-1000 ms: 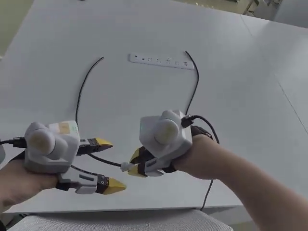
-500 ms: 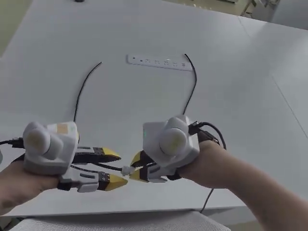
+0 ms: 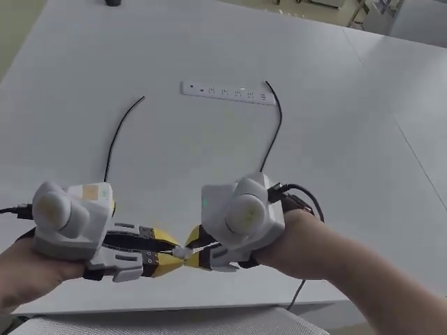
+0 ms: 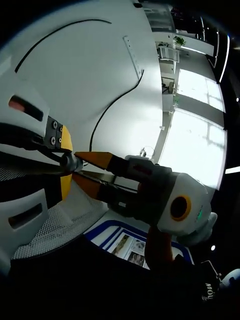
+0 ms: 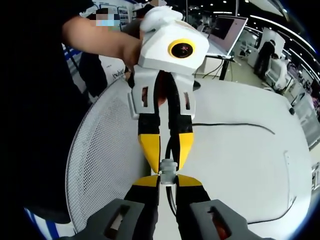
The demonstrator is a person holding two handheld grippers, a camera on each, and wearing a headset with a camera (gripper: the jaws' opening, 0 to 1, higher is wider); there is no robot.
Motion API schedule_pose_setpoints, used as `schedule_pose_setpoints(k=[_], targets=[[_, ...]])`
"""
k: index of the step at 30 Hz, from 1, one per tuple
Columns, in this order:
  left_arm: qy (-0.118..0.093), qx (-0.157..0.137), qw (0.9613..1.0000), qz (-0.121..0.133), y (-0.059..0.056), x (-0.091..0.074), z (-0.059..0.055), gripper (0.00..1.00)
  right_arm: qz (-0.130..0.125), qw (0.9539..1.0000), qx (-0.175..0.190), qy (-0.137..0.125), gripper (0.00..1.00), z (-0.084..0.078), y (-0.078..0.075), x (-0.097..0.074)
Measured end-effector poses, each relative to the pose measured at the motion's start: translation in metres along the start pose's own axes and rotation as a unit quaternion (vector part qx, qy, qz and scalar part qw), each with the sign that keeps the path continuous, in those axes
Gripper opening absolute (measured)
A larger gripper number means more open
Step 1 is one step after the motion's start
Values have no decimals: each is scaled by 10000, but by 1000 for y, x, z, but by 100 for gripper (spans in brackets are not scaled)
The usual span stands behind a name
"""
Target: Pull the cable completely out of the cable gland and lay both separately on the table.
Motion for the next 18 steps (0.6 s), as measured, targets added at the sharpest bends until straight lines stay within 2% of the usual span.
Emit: schedule_pose_setpoints(k=[2, 7, 11, 13, 16, 18], targets=[[12, -63, 10000, -6, 0, 0, 0, 16, 8, 10000, -27, 3, 6, 0, 1, 0], [57, 44, 10000, 47, 0, 0, 1, 16, -29, 9999, -160, -13, 7, 0, 0, 0], [94, 31, 9999, 59, 0, 1, 1, 15, 56, 9998, -187, -34, 8, -2, -1, 0], [71, 80, 9999, 99, -1, 2, 1, 15, 84, 9998, -129, -95, 8, -4, -3, -1], [14, 95, 9999, 124, -2, 3, 2, 15, 278, 9993, 242, -91, 9, -9, -6, -3], [-9, 144, 9998, 145, -3, 3, 4, 15, 324, 9987, 388, -84, 19, -12, -12, -4]])
Point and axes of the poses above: the centre of the closed fingertips' face, and the gripper's own axes: x roughly forward along the fingers, y roughly to its left, z roughly out of its top, the point moved 8 cm from there along -x, roughly backward along the fingers, and after that the axes turned 8 degrees about -y, right-handed, at the moved point
